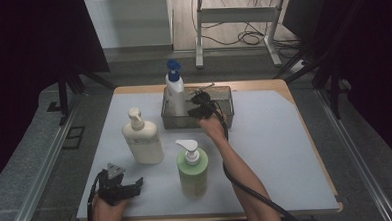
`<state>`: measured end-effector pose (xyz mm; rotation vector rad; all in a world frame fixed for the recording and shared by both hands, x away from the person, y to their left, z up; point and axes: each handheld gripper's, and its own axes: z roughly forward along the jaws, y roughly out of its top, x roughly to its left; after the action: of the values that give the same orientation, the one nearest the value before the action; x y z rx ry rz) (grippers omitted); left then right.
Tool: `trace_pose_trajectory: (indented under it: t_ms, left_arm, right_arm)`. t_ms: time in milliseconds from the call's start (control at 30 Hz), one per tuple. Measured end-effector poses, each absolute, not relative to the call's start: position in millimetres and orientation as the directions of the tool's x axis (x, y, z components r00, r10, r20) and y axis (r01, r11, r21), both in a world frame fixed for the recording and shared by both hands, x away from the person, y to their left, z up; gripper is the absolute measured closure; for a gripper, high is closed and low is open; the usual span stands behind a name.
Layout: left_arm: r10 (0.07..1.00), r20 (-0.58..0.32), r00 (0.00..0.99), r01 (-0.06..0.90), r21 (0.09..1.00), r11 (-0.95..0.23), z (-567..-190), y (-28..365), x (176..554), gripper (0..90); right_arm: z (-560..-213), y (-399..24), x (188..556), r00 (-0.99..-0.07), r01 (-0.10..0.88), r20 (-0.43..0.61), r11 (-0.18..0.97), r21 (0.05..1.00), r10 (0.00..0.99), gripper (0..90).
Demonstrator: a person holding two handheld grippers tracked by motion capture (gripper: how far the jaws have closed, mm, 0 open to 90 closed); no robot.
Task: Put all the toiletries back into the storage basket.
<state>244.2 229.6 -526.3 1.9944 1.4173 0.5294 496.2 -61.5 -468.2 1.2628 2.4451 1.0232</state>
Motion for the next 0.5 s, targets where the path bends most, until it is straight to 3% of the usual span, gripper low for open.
trace_pose_trajectory:
  t_ms: [500]
  left_arm:
    - [0.939, -0.034, 0.341, 0.687, 0.691, -0.225, -526.3, 229.6, 244.2, 10.1]
  right_arm:
    - [-469.0, -51.1, 497.4, -0.619, 0.634, 0.133, 0.392, 0.667, 0.774, 81.1]
